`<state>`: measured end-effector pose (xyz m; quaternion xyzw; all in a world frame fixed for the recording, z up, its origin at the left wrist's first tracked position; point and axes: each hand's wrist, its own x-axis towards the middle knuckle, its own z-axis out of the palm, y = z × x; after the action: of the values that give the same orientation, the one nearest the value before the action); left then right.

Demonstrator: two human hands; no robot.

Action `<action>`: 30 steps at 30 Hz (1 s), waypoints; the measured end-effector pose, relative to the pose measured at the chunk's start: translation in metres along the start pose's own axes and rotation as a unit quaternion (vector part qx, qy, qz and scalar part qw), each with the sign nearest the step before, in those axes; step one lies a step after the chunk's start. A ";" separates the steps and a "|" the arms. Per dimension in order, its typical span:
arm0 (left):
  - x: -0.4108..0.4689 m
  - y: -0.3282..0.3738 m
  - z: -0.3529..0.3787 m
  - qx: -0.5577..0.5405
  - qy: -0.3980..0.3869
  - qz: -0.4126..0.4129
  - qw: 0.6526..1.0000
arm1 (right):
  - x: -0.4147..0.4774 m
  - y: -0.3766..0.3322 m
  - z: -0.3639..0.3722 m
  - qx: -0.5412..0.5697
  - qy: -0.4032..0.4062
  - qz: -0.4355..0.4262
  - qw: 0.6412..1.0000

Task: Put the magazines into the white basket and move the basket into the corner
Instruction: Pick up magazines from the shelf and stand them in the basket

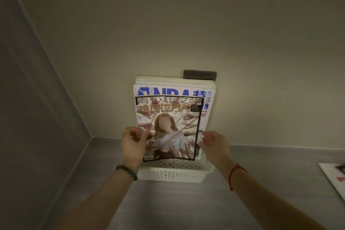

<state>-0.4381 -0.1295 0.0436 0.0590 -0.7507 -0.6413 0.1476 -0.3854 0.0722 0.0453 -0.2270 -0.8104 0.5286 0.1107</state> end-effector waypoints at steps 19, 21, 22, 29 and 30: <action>-0.326 0.040 0.215 0.070 -0.485 -0.062 0.870 | -0.192 0.218 -0.353 -0.129 0.080 0.072 0.986; -0.359 0.045 0.247 0.073 -0.508 -0.096 0.853 | -0.198 0.238 -0.387 -0.147 0.085 0.112 0.979; -0.373 0.050 0.263 0.066 -0.515 -0.113 0.847 | -0.198 0.247 -0.402 -0.154 0.089 0.133 0.975; -0.414 0.076 0.363 -0.059 -0.541 -0.298 0.784 | -0.159 0.282 -0.471 0.094 0.114 0.196 0.970; -0.413 0.076 0.375 -0.058 -0.530 -0.330 0.779 | -0.150 0.283 -0.476 0.166 0.122 0.218 0.954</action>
<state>-0.1492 0.3527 0.0077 -0.0549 -0.6064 -0.6231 -0.4909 0.0167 0.4790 -0.0040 -0.4392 -0.6223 0.6353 0.1270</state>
